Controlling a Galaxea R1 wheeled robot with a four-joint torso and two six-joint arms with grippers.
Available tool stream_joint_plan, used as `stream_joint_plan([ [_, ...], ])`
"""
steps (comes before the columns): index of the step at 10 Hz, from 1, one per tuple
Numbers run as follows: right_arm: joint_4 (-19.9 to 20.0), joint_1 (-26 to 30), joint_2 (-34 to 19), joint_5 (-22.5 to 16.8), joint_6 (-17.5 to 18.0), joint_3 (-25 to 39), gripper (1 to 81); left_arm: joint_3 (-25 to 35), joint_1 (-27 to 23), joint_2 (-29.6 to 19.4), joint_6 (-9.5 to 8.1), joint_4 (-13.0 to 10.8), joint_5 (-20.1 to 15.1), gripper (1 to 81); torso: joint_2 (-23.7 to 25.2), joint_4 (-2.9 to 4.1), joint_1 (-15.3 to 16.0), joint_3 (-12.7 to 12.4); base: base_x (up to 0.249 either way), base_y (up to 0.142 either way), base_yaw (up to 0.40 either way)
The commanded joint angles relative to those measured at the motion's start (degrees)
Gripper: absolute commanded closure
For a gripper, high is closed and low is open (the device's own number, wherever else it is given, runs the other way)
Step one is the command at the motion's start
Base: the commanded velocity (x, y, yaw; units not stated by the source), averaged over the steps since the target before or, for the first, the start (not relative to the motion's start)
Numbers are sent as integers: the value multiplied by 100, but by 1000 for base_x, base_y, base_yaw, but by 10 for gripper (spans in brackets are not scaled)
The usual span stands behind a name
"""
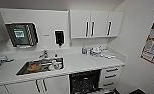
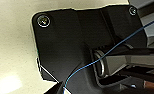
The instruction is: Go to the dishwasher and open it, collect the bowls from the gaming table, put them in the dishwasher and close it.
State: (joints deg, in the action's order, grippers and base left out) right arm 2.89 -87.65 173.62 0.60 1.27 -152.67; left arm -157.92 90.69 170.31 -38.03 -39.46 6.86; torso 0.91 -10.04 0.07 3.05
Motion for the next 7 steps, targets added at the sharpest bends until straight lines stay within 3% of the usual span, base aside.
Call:
stream_joint_plan([
  [1,-43,190,-9,-341,-30,-16,10,128,-222,-24,2620,2534,-89,10,0,0,0,0,0,0,0],
  [2,-43,190,-9,-350,-30,-33,10,225,-230,-23,3138,2983,-97,10,0,0,0,0,0,0,0],
  [3,-51,190,-17,-350,-38,-33,10,261,-231,-6,3259,3171,-97,10,0,0,0,0,0,0,0],
  [7,-34,226,35,-350,-4,-121,10,182,-327,29,3197,3217,-150,10,0,0,0,0,0,0,0],
])
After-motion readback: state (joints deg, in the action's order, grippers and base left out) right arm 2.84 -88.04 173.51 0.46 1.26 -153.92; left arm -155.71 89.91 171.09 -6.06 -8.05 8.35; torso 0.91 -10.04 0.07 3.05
